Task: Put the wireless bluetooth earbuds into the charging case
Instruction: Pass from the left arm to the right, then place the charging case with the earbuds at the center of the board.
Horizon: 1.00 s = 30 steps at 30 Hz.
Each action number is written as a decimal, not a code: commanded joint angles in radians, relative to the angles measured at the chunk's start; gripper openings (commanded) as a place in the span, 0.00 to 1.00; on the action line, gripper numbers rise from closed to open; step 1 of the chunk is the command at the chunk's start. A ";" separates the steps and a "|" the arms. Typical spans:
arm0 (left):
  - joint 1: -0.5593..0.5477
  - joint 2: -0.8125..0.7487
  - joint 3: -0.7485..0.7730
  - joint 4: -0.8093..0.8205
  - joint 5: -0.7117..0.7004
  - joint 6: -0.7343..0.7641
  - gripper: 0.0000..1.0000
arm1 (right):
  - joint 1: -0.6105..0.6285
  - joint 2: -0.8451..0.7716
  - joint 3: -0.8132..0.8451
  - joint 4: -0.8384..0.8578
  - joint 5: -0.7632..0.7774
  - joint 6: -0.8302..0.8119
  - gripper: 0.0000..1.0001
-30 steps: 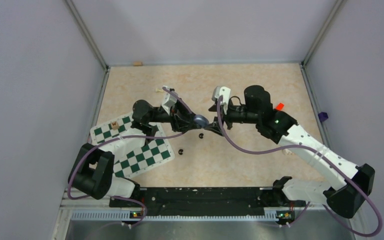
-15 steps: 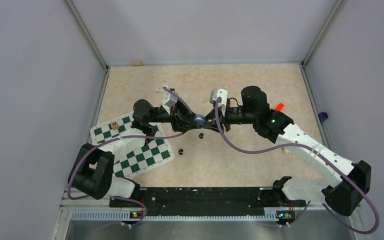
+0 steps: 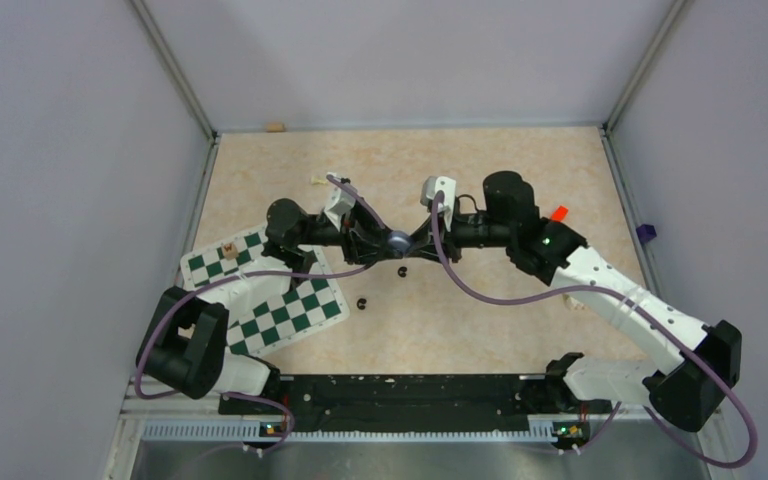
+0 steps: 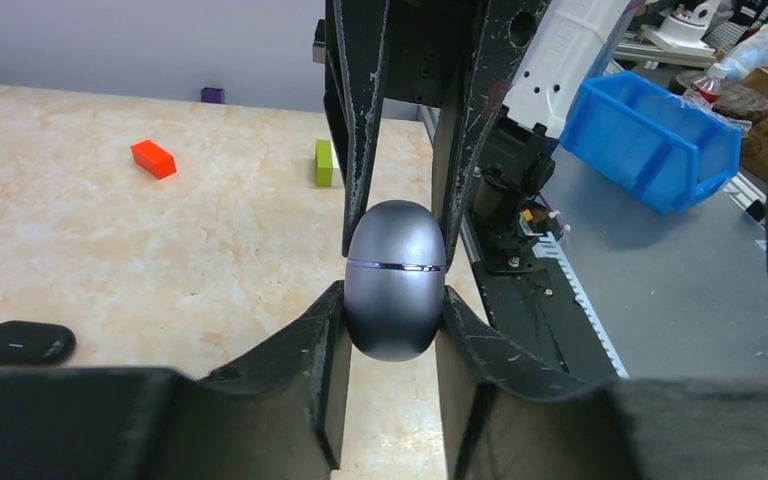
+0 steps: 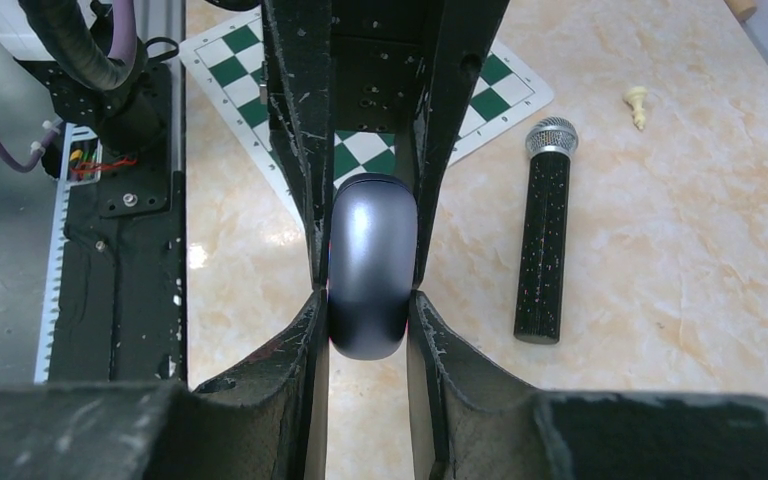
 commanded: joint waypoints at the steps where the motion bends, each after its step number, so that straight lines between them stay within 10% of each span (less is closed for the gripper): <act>1: -0.002 -0.023 0.033 0.021 -0.027 -0.003 0.48 | 0.004 -0.008 0.035 0.003 -0.045 0.008 0.08; 5: 0.001 -0.029 0.028 0.024 -0.039 -0.001 0.98 | -0.033 -0.018 0.071 -0.034 -0.018 0.008 0.07; 22: 0.135 -0.074 0.026 -0.120 -0.315 0.120 0.99 | -0.665 0.141 0.044 -0.268 -0.112 -0.258 0.03; 30: 0.136 -0.076 0.025 -0.134 -0.316 0.122 0.99 | -0.704 0.397 0.091 -0.460 0.059 -0.571 0.00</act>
